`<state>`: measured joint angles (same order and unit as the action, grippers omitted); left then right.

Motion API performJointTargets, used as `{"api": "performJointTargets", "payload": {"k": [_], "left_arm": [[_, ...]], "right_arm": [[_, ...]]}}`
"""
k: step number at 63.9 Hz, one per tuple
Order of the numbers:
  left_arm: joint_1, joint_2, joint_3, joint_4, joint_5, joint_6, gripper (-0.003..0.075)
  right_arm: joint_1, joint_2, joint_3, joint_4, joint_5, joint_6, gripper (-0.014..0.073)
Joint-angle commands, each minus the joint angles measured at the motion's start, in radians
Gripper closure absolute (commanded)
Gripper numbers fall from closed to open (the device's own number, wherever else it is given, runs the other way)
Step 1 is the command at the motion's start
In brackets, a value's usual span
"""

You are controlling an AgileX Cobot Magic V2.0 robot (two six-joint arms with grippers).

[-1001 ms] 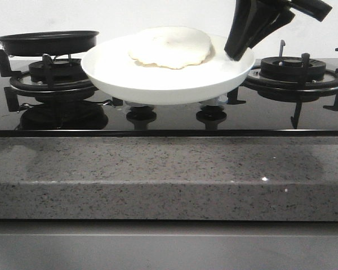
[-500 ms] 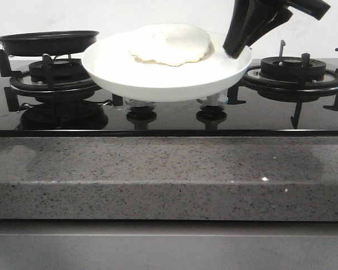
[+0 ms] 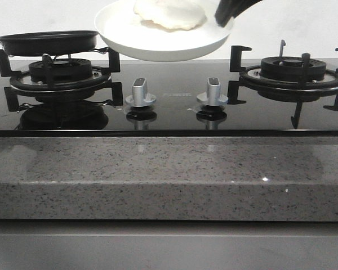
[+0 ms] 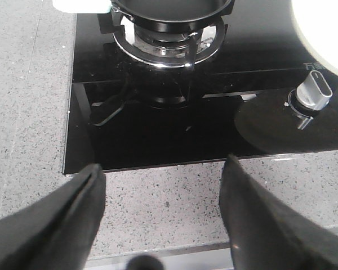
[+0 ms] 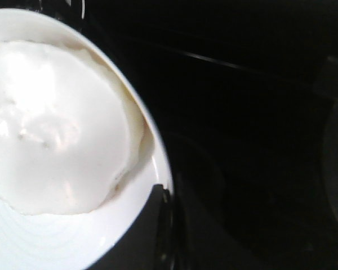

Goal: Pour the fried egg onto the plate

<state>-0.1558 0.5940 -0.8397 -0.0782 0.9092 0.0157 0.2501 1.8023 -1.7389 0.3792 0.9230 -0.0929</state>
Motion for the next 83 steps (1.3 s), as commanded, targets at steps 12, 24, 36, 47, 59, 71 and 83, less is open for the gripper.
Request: {"api": "performJointTargets", "payload": {"k": [12,24,36,47,59,71,83], "left_arm": [[-0.007,0.003,-0.024,-0.006,-0.071,-0.008,0.0279],[-0.007,0.003,-0.024,-0.006,-0.071,-0.008,0.0279],[-0.007,0.003,-0.024,-0.006,-0.071,-0.008,0.0279],[-0.007,0.003,-0.024,-0.006,-0.071,-0.008,0.0279],[-0.007,0.003,-0.024,-0.006,-0.071,-0.008,0.0279],[-0.007,0.003,-0.024,-0.006,-0.071,-0.008,0.0279],[-0.007,0.003,-0.024,-0.006,-0.071,-0.008,0.0279]], "right_arm": [[-0.05,0.111,-0.205,0.014,0.005,-0.005,0.0652],[-0.057,0.192,-0.264,-0.06,0.051,-0.003,0.0652],[-0.057,0.217,-0.27,-0.068,0.044,-0.001,0.0635],[-0.057,0.218,-0.27,-0.068,0.031,-0.001,0.0461],[-0.057,0.21,-0.27,-0.061,0.042,-0.001,0.032],[-0.057,0.152,-0.267,-0.051,0.06,-0.001,0.032],[-0.056,0.028,-0.164,-0.045,0.049,-0.01,0.032]]}}
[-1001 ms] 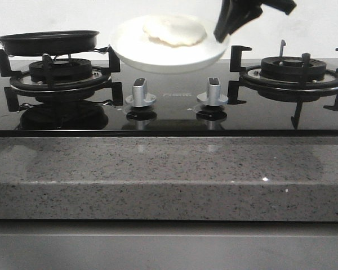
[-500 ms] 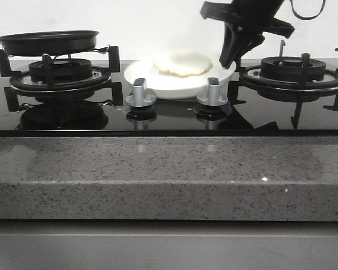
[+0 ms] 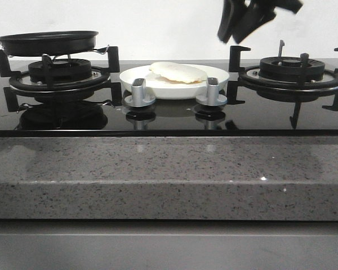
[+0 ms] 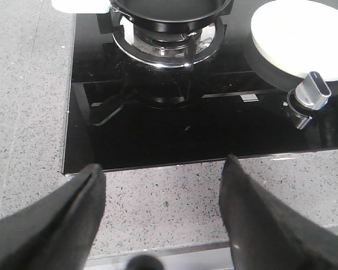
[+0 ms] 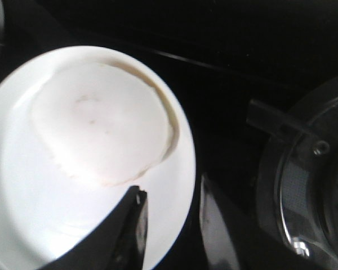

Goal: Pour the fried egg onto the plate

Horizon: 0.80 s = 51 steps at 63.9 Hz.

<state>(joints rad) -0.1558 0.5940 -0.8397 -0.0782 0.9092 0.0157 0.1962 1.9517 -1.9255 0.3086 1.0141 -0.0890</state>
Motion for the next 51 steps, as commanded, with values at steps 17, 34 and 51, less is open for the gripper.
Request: {"api": "performJointTargets", "payload": {"k": [17,34,51], "left_arm": [[-0.007,0.003,-0.024,-0.006,-0.071,-0.008,0.0279],[-0.007,0.003,-0.024,-0.006,-0.071,-0.008,0.0279],[-0.007,0.003,-0.024,-0.006,-0.071,-0.008,0.0279]], "right_arm": [[-0.002,-0.46,0.404,0.026,-0.184,-0.09,0.0326],[-0.002,-0.808,0.709,-0.038,-0.209,-0.124,0.0326],[-0.002,-1.128,0.97,-0.074,-0.156,-0.122,0.0326]]}}
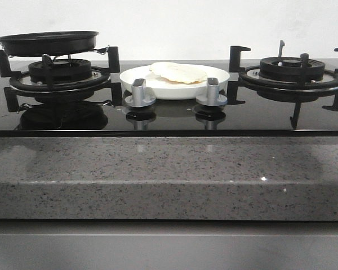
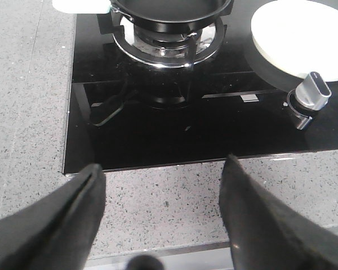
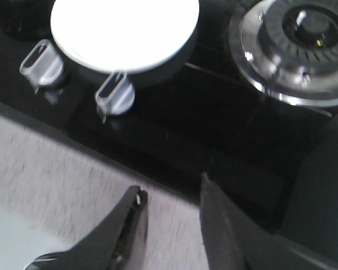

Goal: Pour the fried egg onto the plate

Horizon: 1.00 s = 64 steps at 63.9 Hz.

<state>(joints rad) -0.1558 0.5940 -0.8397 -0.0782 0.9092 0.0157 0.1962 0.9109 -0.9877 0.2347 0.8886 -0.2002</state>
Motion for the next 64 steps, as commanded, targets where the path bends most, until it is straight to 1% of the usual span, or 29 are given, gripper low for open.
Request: {"api": "performJointTargets", "payload": {"k": [1,16,26,64], "left_arm": [[-0.007,0.003,-0.024,-0.006,-0.071,-0.008,0.0279],[-0.007,0.003,-0.024,-0.006,-0.071,-0.008,0.0279],[-0.007,0.003,-0.024,-0.006,-0.071,-0.008,0.0279],[-0.007,0.003,-0.024,-0.008,-0.071,-0.008,0.0283]], "right_arm": [[-0.002,-0.111,0.043,0.0,-0.027,-0.011,0.0326],[-0.002,-0.346,0.199,-0.001,0.015,-0.011,0.0326],[-0.002,-0.436,0.257,-0.001,0.041,-0.011,0.0326],[-0.002,-0.457,0.262,-0.001,0.044,-0.011,0.0327]]}}
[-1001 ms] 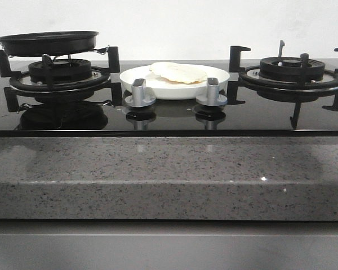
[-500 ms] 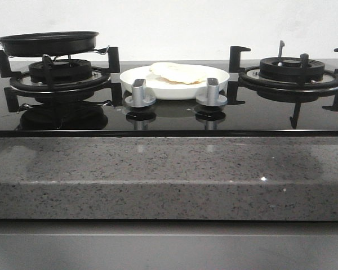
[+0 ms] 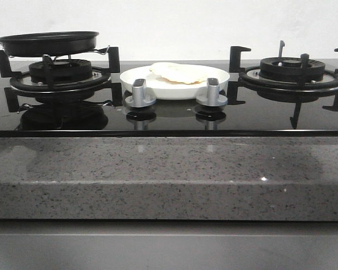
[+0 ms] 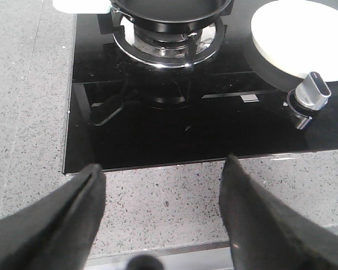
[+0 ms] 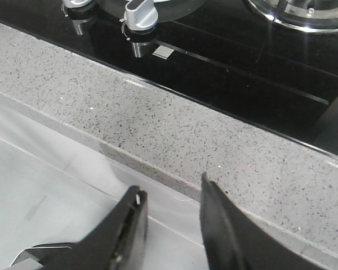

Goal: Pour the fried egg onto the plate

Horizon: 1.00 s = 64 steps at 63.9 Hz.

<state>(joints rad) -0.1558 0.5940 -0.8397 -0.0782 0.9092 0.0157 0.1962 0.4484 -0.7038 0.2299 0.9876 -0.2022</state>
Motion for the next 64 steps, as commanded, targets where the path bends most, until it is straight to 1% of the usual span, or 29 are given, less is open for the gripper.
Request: {"api": "performJointTargets", "payload": {"k": [1,3,5,6,9,10,14,16,18,44,47,50,54,57,64], "left_arm": [[-0.007,0.003,-0.024,-0.008,-0.071,-0.008,0.0288],[-0.007,0.003,-0.024,-0.008,-0.071,-0.008,0.0314],[-0.007,0.003,-0.024,-0.008,-0.071,-0.008,0.0353],[-0.007,0.003,-0.024,-0.008,-0.071,-0.008,0.0381],[-0.007,0.003,-0.024,-0.015,-0.069,-0.008,0.0504],[-0.007,0.003,-0.024,-0.017,-0.069,-0.008,0.0533],[-0.007,0.003,-0.024,-0.02,-0.071,-0.008,0.0638],[-0.007,0.003,-0.024,-0.02,-0.071,-0.008,0.0695],[-0.007,0.003,-0.024,-0.02,-0.071,-0.008,0.0742],[-0.007,0.003,-0.024,-0.022,-0.071,-0.008,0.0739],[-0.007,-0.003,-0.01,-0.022,-0.091,-0.008,0.0739],[-0.006,-0.027,0.023,-0.018,-0.139,-0.006,0.0739],[0.013,-0.082,0.087,-0.003,-0.236,-0.006,0.0739],[0.026,-0.126,0.161,-0.002,-0.306,-0.006,0.0739],[0.065,-0.265,0.354,-0.002,-0.522,-0.006,0.0739]], "right_arm": [[-0.002,0.006,-0.021,0.004,-0.055,-0.008,0.0328],[-0.002,0.006,-0.021,0.004,-0.055,-0.008,0.0346],[-0.002,0.006,-0.021,0.004,-0.055,-0.008,0.0387],[-0.002,0.006,-0.021,0.004,-0.055,-0.008,0.041],[-0.002,0.006,-0.021,0.004,-0.059,-0.008,0.0491],[-0.002,0.006,-0.021,0.004,-0.062,-0.008,0.0531],[-0.002,0.006,-0.021,0.007,-0.057,-0.008,0.0634],[-0.002,0.006,-0.021,0.007,-0.055,-0.008,0.0669],[-0.002,0.006,-0.021,0.009,-0.055,-0.008,0.0657],[-0.002,0.006,-0.021,0.009,-0.055,-0.008,0.0662],[-0.002,0.006,-0.021,0.009,-0.055,-0.008,0.0662],[-0.002,0.006,-0.021,0.009,-0.055,-0.008,0.0662],[-0.002,0.006,-0.021,0.009,-0.055,-0.008,0.0662],[-0.002,0.006,-0.021,0.009,-0.055,-0.008,0.0662],[-0.002,0.006,-0.021,0.009,-0.055,-0.008,0.0662]]}}
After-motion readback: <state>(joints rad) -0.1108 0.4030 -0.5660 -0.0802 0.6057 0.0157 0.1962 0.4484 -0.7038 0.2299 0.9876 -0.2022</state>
